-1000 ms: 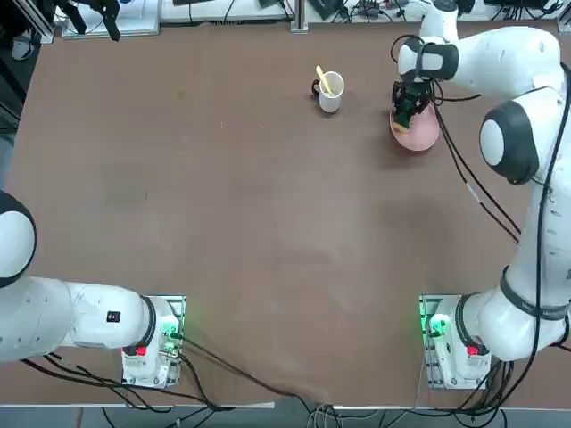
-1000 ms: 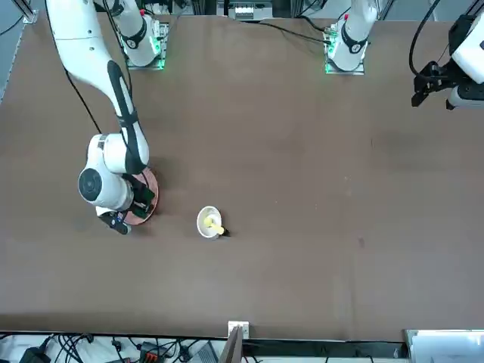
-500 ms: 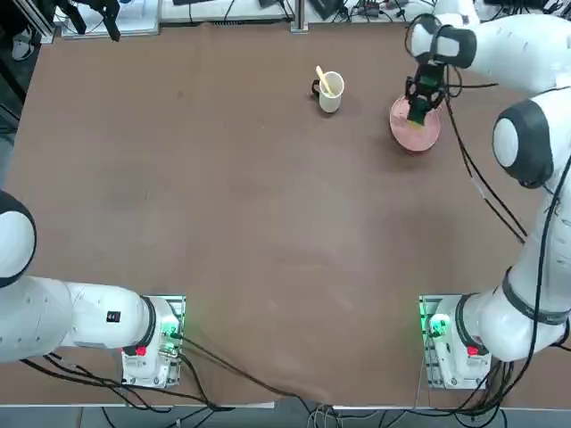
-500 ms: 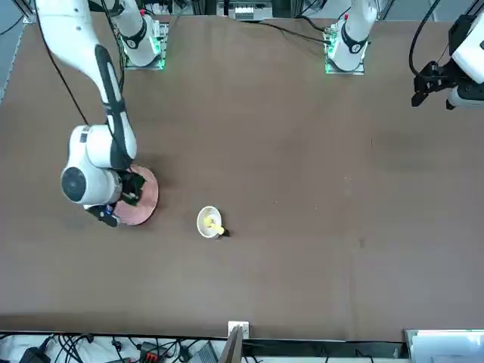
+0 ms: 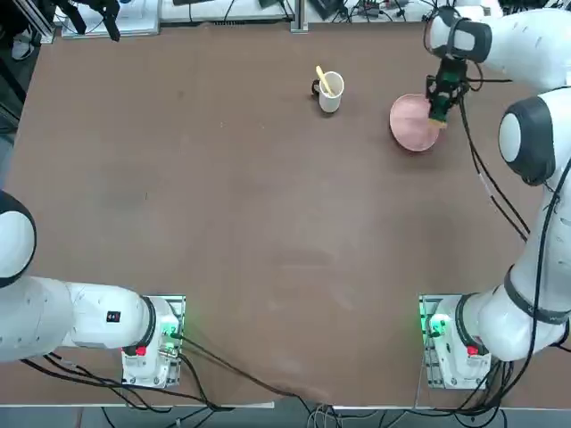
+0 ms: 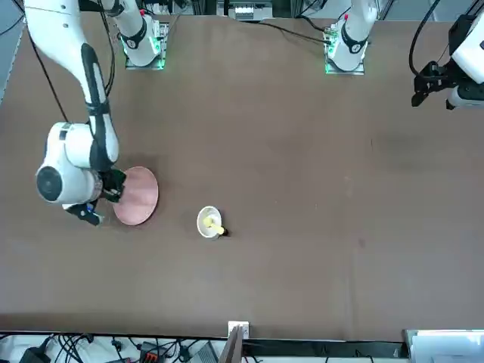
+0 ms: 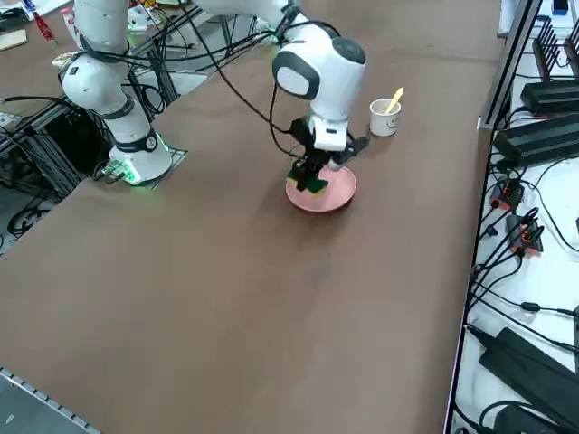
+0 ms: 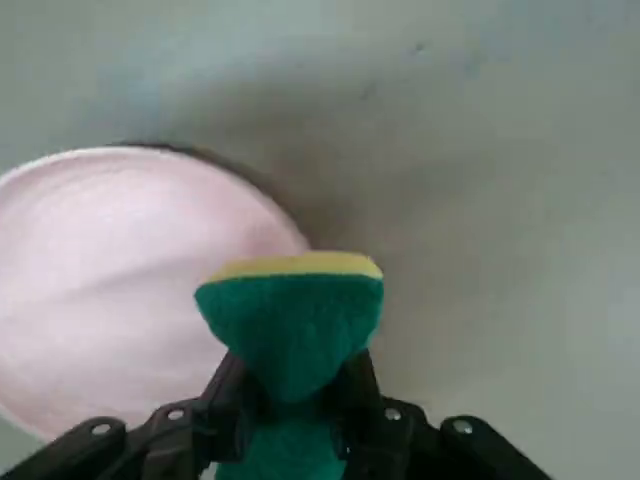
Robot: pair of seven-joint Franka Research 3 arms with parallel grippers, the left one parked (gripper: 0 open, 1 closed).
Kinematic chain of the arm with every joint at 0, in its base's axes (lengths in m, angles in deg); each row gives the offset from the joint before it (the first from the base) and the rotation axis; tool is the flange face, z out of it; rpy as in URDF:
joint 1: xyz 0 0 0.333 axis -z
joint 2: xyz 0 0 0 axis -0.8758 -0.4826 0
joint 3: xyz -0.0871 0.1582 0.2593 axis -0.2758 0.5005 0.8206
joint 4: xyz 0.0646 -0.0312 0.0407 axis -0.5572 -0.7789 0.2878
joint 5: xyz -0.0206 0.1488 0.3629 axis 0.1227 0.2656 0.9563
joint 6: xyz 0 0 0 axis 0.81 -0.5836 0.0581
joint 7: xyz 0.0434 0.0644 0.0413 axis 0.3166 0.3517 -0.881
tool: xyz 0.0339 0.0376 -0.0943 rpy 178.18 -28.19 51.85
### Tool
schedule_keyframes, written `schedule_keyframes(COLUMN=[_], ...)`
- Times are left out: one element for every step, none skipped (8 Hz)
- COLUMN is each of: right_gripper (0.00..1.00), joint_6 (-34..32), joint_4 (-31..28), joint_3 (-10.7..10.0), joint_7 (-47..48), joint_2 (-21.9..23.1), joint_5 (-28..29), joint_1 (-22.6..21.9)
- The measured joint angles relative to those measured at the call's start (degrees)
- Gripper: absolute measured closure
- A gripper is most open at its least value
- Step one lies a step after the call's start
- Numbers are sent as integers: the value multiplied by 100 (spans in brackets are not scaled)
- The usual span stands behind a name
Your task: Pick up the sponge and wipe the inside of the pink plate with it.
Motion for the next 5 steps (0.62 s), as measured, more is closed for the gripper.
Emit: schedule_keyframes(right_gripper=[60, 60, 60, 59, 59], joint_6=[-8, -9, -3, 43, 164], joint_4=[-1, -3, -3, -6, -25], joint_3=[-151, -209, -227, -229, -229], joint_7=[-471, -908, -1347, -1752, -2109], joint_2=[1, -1, -10, -29, -64], joint_5=[0, -1, 0, 0, 1], joint_1=[120, 332, 598, 866, 1090])
